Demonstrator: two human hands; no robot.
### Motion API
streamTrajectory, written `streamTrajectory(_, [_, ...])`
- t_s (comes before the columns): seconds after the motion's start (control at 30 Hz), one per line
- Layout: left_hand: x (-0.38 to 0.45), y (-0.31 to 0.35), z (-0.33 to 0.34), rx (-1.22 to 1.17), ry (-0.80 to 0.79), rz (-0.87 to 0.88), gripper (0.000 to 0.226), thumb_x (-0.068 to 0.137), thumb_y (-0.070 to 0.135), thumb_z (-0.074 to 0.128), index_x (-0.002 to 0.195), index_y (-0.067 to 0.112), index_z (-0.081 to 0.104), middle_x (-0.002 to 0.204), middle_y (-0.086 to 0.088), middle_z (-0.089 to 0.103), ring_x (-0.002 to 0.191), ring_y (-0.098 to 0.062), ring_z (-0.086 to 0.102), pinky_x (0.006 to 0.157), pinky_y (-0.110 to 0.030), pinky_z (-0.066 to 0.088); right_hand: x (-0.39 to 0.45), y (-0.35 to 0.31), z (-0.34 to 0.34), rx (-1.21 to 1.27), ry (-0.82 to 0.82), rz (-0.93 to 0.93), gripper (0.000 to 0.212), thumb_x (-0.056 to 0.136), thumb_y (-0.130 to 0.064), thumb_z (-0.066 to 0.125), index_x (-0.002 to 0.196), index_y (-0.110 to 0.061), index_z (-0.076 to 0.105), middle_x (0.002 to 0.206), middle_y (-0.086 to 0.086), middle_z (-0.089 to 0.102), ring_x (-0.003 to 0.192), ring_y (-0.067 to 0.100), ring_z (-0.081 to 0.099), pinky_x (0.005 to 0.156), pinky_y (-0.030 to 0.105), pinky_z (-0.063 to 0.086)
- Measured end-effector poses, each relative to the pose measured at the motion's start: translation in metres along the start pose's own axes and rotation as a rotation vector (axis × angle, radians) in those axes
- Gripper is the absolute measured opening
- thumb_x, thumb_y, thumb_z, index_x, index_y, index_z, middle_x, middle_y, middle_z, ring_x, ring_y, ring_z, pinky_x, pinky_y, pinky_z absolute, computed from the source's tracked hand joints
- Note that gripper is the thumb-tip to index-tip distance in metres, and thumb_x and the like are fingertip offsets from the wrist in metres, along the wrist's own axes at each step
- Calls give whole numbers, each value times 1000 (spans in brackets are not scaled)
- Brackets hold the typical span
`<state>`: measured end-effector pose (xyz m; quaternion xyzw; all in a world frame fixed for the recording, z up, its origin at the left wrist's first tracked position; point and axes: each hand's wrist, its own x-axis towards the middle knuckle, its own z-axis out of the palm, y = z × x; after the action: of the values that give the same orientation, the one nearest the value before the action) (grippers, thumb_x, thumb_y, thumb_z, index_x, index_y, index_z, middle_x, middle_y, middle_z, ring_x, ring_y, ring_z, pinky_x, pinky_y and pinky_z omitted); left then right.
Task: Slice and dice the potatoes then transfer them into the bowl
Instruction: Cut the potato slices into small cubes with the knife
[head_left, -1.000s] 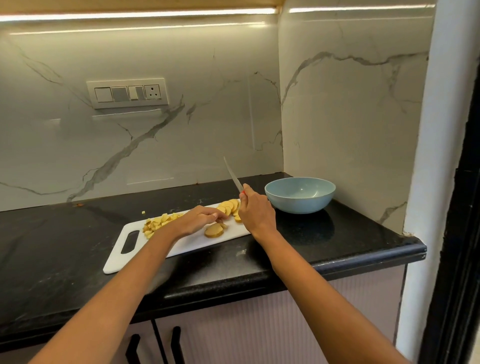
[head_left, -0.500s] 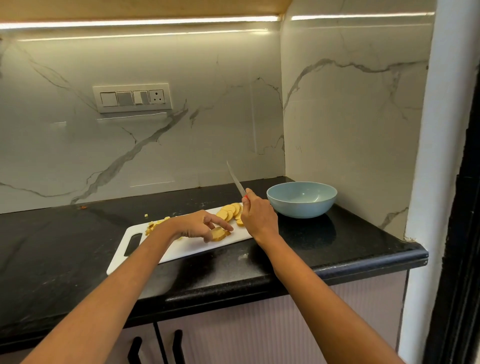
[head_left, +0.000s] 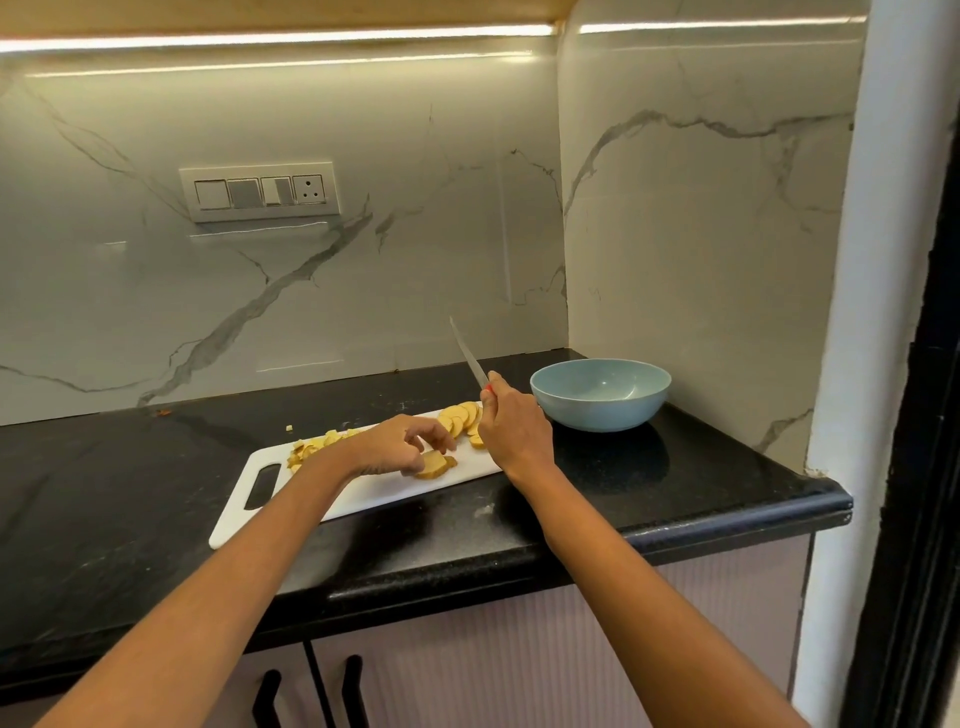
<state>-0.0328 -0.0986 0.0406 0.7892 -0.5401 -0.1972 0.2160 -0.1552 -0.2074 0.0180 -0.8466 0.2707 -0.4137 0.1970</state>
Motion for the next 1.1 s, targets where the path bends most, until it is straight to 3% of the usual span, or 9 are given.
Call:
streamTrajectory(0.1, [-2, -2, 2, 4, -2, -7, 46, 58, 15, 51, 102, 27, 58, 123, -2, 52, 109, -23, 50, 76, -20, 46, 0, 0, -1, 37, -27, 26, 44, 101, -27, 38, 142, -11, 37, 118, 9, 62, 103, 19, 60, 81, 28, 49])
streamTrajectory(0.2, [-6, -10, 10, -45, 52, 16, 41, 69, 23, 54, 109, 31, 54, 125, 0, 53, 110, -16, 50, 83, -19, 42, -1, 2, -2, 155, -156, 84, 73, 91, -24, 59, 149, -13, 16, 136, 11, 49, 121, 23, 50, 97, 32, 42])
streamTrajectory(0.27, [-10, -17, 15, -77, 126, 51, 42, 64, 27, 49, 104, 38, 57, 122, 4, 55, 110, -15, 50, 87, -22, 42, -3, 1, -4, 187, -229, 83, 96, 83, -21, 70, 150, -15, 2, 126, 13, 55, 110, 21, 57, 95, 29, 42])
streamTrajectory(0.37, [-14, -19, 18, -81, 182, 77, 43, 61, 26, 48, 97, 46, 59, 122, 5, 56, 112, -14, 49, 94, -30, 41, -6, -1, -6, 172, -299, 44, 110, 77, -18, 75, 150, -16, -7, 119, 13, 59, 102, 19, 59, 92, 28, 43])
streamTrajectory(0.53, [-19, -18, 22, -52, 246, 97, 55, 67, 29, 53, 122, 26, 57, 124, 3, 56, 107, -9, 50, 87, -20, 37, -8, -5, -4, 127, -442, -6, 102, 81, -8, 69, 150, -20, -4, 131, 11, 52, 112, 20, 55, 94, 26, 41])
streamTrajectory(0.6, [-19, -19, 22, -42, 269, 99, 50, 78, 16, 60, 128, 22, 53, 128, 1, 56, 107, -8, 49, 88, -19, 36, -7, -6, -3, 83, -449, -33, 96, 84, -9, 66, 150, -20, -3, 130, 12, 53, 115, 21, 53, 92, 24, 40])
streamTrajectory(0.67, [-18, -20, 22, -20, 284, 101, 49, 82, 6, 59, 129, 21, 53, 129, 0, 56, 107, -8, 49, 90, -21, 36, -5, -7, -2, 35, -445, -64, 93, 86, -9, 64, 150, -20, -3, 126, 12, 56, 112, 21, 55, 89, 22, 41])
streamTrajectory(0.97, [-16, -23, 22, -16, 314, 109, 50, 82, 5, 60, 129, 19, 53, 128, -1, 57, 108, -9, 50, 91, -22, 38, 2, -6, 12, -90, -437, -176, 94, 86, -11, 63, 150, -23, -4, 118, 10, 61, 110, 23, 58, 95, 34, 44])
streamTrajectory(1.1, [-17, -23, 22, -61, 339, 103, 44, 81, 17, 67, 125, 17, 57, 119, 0, 61, 106, -10, 54, 93, -26, 44, 2, -7, 11, -139, -430, -192, 93, 87, -15, 63, 150, -24, -5, 119, 9, 61, 108, 22, 58, 90, 34, 47])
